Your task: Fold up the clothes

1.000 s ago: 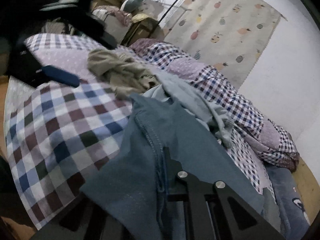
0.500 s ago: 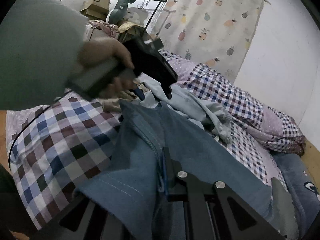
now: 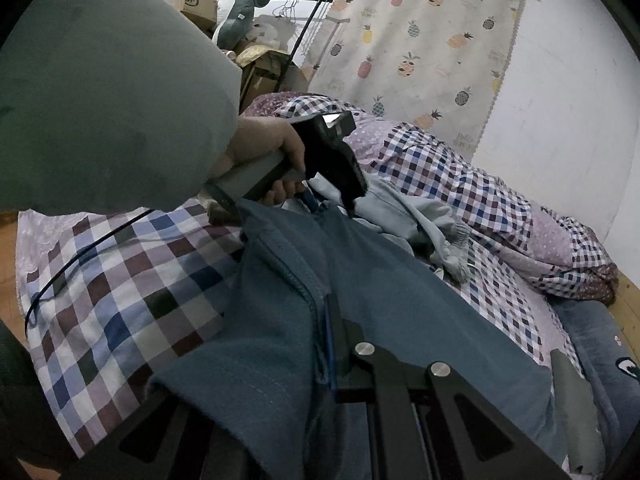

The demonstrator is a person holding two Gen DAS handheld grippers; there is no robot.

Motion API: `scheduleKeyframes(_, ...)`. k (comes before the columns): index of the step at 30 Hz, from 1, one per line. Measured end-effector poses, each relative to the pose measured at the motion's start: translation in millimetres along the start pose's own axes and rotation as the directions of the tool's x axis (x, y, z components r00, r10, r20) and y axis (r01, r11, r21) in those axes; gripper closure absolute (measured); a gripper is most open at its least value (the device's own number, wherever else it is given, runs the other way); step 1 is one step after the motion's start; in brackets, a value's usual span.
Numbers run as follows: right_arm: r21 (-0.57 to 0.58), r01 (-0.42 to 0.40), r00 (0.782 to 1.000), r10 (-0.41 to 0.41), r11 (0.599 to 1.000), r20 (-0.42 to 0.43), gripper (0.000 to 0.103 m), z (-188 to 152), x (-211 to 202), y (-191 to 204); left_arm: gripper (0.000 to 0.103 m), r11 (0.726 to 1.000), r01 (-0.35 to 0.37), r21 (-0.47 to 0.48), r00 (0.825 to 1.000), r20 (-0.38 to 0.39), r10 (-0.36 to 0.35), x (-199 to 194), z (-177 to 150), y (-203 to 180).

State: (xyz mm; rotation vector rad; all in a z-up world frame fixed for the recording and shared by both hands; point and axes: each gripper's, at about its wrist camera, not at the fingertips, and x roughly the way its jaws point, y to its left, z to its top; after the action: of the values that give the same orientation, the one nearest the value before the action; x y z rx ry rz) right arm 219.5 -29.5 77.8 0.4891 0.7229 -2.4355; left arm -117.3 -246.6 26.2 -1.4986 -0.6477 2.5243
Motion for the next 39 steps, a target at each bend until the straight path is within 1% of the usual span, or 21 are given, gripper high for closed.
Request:
scheduleKeyframes(2,-0.003,0.000,1.000,0.000,1.000,-0.001,0.097,0.1,0.1,0.9,0.077,1.000,-0.002,-0.012,1.000,0.003,0.002,1.5,0.1,2.5)
scheduleKeyframes(3,-0.006,-0.001,1.000,0.001,1.000,-0.002,0.097,0.2,0.1,1.7,0.083,1.000,0.011,-0.014,1.000,0.010,-0.011,-0.1,0.3,1.9)
scheduleKeyframes(4,-0.008,-0.003,1.000,0.003,1.000,-0.003,0.097,0.4,0.2,2.4,0.092,1.000,0.025,-0.015,1.000,0.017,-0.025,-1.7,0.5,1.4)
scheduleKeyframes(5,-0.010,-0.006,1.000,0.006,1.000,-0.005,0.097,0.5,0.4,3.1,0.094,0.999,0.038,-0.016,0.999,0.025,-0.037,-3.6,0.7,0.7)
scheduleKeyframes(7,-0.013,-0.013,1.000,0.013,1.000,0.002,0.097,2.1,-1.7,4.6,0.096,0.999,0.045,-0.013,0.997,0.066,-0.044,-15.7,1.1,-2.3)
scheduleKeyframes(8,-0.014,-0.017,1.000,0.017,1.000,0.007,0.097,3.2,-3.4,5.4,0.096,0.998,0.059,-0.023,0.995,0.083,-0.057,-23.0,1.0,-2.0)
scheduleKeyframes(10,-0.016,-0.024,1.000,0.025,1.000,0.018,0.098,5.4,-6.9,6.9,0.097,0.995,0.088,-0.042,0.990,0.117,-0.083,-37.5,0.8,-1.4)
scheduleKeyframes(15,-0.025,-0.043,0.997,0.045,0.999,0.061,0.099,15.3,-24.4,11.6,0.098,0.989,0.140,-0.055,0.974,0.185,-0.127,-84.2,-1.2,-1.3)
scheduleKeyframes(17,-0.022,-0.055,0.993,0.057,0.998,0.100,0.099,24.7,-40.7,10.6,0.098,0.981,0.181,-0.072,0.958,0.238,-0.159,-113.0,-0.5,0.7)
scheduleKeyframes(20,-0.011,-0.044,0.981,0.046,0.999,0.187,0.099,41.0,-69.1,9.8,0.099,0.963,0.254,-0.085,0.919,0.332,-0.213,-160.2,-0.7,7.1)
scheduleKeyframes(22,0.000,-0.039,0.980,0.039,0.999,0.194,0.099,42.4,-70.5,11.7,0.099,0.966,0.248,-0.073,0.924,0.318,-0.214,-158.5,-0.4,-7.4)
scheduleKeyframes(25,0.010,-0.041,0.988,0.039,0.999,0.146,0.099,33.0,-57.3,15.0,0.099,0.969,0.240,-0.054,0.931,0.296,-0.214,-155.9,0.0,-29.1)
scheduleKeyframes(27,0.041,-0.041,0.993,0.036,0.998,0.113,0.099,25.1,-50.4,11.4,0.098,0.971,0.234,-0.041,0.935,0.282,-0.214,-154.1,0.3,-43.6)
scheduleKeyframes(28,0.060,-0.033,0.994,0.027,0.998,0.110,0.099,22.5,-50.9,7.0,0.098,0.972,0.232,-0.035,0.937,0.275,-0.214,-153.3,0.4,-50.8)
scheduleKeyframes(35,0.208,0.028,0.991,-0.054,0.978,0.119,0.098,8.9,-79.7,-41.0,0.098,0.977,0.215,0.011,0.951,0.224,-0.212,-147.1,1.4,-102.1)
scheduleKeyframes(39,0.280,0.075,0.990,-0.105,0.957,0.095,0.098,-7.5,-99.9,-75.1,0.098,0.966,0.249,0.066,0.945,0.200,-0.257,-137.4,5.0,-165.9)
